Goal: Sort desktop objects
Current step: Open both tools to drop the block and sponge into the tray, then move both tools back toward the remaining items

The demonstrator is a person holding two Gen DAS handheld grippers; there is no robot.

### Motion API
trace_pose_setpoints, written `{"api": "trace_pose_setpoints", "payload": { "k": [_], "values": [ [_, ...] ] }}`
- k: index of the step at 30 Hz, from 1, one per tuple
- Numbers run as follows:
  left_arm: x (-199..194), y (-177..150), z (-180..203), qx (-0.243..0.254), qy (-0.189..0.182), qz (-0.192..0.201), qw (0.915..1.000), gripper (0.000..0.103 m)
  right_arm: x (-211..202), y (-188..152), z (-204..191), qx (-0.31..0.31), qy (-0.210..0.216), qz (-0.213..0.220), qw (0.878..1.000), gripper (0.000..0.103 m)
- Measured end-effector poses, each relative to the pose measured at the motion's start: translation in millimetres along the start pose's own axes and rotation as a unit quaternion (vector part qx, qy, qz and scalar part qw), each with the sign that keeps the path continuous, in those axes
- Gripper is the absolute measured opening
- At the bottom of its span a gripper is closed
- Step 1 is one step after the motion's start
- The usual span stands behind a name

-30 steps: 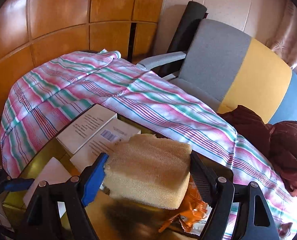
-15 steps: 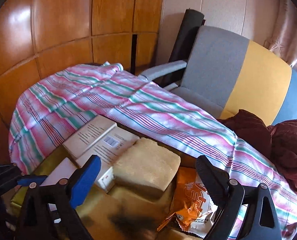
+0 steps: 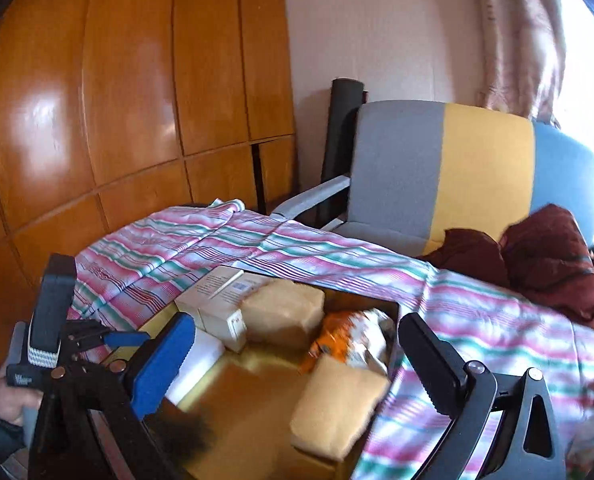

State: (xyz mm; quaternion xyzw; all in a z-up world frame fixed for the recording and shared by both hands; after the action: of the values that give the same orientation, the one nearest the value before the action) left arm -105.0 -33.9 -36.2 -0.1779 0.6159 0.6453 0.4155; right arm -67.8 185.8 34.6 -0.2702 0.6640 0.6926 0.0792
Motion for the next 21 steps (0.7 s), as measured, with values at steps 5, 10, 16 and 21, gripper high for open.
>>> {"api": "trace_pose_setpoints", "payload": {
  "k": [5,10,16,21],
  "values": [
    [-14.3,2.4,12.6,0.023,0.015,0.021,0.9994,0.07,-33.0,-36.3,51.5,0.066,-0.036,-0.006,0.997,0.103],
    [-21.5,6.3,42.9,0.044,-0.016,0.033,0.9984,0.07,-63.0,-81.3,113.3,0.135,-0.1,-0.027,0.985,0.103],
    [-23.2,13.9,110.5,0.087,-0.093,0.039,0.9911,0.071,-112.5,-124.0,180.6,0.209,-0.191,-0.025,0.959,0.103],
    [-11.4,19.2,189.2,0.138,-0.155,0.021,0.978,0.071,-150.5,-151.9,223.7,0.252,-0.248,-0.014,0.935,0.103]
  ]
}}
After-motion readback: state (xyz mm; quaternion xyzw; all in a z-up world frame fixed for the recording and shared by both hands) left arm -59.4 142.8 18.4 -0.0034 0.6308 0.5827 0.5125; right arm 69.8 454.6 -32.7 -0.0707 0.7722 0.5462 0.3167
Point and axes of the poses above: each gripper's, at about its wrist camera, not at the fingertips, and x roughly the way its jaws point, z to its right, y to its top, the point moved 1 cm from there along x, roughly the way its jaws point, and after that the axes turned 6 degrees about -y, right-handed, at the moved point
